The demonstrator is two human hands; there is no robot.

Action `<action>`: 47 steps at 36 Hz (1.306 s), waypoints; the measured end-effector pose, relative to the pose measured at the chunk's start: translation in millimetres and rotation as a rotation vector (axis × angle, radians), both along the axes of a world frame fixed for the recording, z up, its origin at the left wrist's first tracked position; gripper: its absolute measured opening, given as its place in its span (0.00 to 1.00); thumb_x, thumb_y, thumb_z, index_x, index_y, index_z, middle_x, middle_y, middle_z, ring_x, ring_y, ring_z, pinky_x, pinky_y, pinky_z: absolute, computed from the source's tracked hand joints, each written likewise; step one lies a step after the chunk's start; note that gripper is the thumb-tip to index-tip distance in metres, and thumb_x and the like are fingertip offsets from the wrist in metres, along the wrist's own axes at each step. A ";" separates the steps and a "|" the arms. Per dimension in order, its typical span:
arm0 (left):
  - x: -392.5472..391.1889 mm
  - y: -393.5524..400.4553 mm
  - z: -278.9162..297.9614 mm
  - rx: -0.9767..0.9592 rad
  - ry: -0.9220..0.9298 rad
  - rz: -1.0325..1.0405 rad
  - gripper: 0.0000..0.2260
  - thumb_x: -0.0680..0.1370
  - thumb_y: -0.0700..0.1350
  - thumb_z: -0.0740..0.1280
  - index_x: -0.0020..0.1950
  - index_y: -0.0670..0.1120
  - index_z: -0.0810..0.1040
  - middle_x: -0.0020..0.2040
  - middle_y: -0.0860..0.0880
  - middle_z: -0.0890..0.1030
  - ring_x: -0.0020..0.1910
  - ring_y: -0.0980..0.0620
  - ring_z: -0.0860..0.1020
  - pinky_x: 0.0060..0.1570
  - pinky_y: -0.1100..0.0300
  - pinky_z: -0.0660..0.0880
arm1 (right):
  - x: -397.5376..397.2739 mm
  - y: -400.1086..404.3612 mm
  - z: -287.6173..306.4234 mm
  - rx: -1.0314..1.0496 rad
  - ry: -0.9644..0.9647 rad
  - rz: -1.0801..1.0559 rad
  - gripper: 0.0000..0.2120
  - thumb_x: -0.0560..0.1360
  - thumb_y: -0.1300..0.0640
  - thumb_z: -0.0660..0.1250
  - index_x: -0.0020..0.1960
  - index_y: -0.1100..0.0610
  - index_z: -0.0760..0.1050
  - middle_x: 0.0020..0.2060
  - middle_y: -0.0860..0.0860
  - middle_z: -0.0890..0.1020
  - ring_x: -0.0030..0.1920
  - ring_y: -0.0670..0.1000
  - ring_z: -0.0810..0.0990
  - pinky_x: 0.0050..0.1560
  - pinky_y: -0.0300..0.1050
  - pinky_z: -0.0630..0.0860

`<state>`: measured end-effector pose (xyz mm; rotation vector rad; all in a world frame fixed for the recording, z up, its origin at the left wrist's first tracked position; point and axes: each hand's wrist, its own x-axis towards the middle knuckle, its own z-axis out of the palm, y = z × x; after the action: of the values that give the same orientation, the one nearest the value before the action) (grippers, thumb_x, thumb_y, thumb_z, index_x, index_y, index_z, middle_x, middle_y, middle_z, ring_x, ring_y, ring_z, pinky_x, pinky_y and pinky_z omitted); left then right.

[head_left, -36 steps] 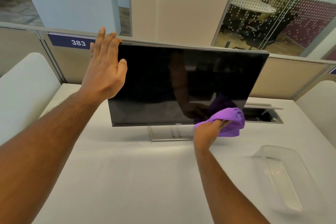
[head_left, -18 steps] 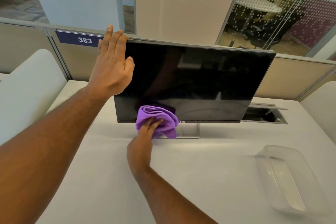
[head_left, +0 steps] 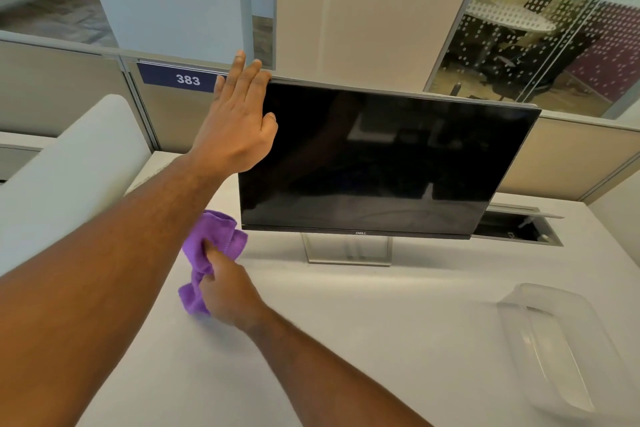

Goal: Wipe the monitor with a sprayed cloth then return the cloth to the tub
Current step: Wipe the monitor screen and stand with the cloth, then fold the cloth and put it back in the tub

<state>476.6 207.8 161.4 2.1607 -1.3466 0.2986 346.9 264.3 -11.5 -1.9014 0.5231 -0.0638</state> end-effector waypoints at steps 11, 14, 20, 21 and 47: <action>-29.0 10.0 -4.4 0.052 -0.208 0.043 0.34 0.82 0.47 0.61 0.84 0.45 0.49 0.84 0.43 0.44 0.82 0.44 0.39 0.78 0.38 0.41 | -91.1 -44.9 12.1 0.702 -0.026 -0.422 0.15 0.76 0.62 0.62 0.58 0.50 0.81 0.45 0.49 0.84 0.44 0.49 0.81 0.37 0.41 0.77; -51.0 17.3 -21.6 0.033 -0.207 0.012 0.34 0.80 0.45 0.63 0.83 0.44 0.52 0.84 0.43 0.46 0.82 0.44 0.41 0.78 0.37 0.45 | -120.8 -53.7 10.7 0.837 -0.069 -0.502 0.11 0.73 0.59 0.62 0.52 0.53 0.80 0.42 0.52 0.84 0.40 0.50 0.82 0.37 0.42 0.76; -110.7 40.0 -94.7 0.016 0.039 -0.038 0.32 0.80 0.41 0.66 0.82 0.44 0.58 0.84 0.45 0.49 0.83 0.47 0.43 0.79 0.40 0.49 | -168.6 -66.6 7.0 0.923 -0.062 -0.625 0.12 0.77 0.56 0.65 0.58 0.58 0.81 0.47 0.56 0.87 0.48 0.58 0.84 0.42 0.50 0.81; -122.8 44.6 -111.3 0.033 0.118 -0.029 0.31 0.81 0.42 0.66 0.82 0.46 0.58 0.84 0.47 0.49 0.83 0.49 0.43 0.79 0.42 0.48 | -175.2 -68.4 7.0 0.904 -0.059 -0.637 0.13 0.77 0.55 0.67 0.59 0.58 0.81 0.48 0.56 0.87 0.49 0.59 0.84 0.43 0.51 0.82; -312.3 59.6 -218.3 -0.194 1.808 0.166 0.23 0.85 0.58 0.55 0.70 0.44 0.76 0.64 0.43 0.81 0.63 0.44 0.80 0.69 0.45 0.73 | -298.3 -122.7 40.8 0.815 -0.039 -0.682 0.12 0.79 0.58 0.68 0.60 0.59 0.82 0.51 0.59 0.87 0.50 0.60 0.85 0.43 0.51 0.82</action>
<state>164.4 267.4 -56.9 1.3600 -0.0391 -1.1500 48.6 141.6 29.3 -0.8761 0.9757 -0.2841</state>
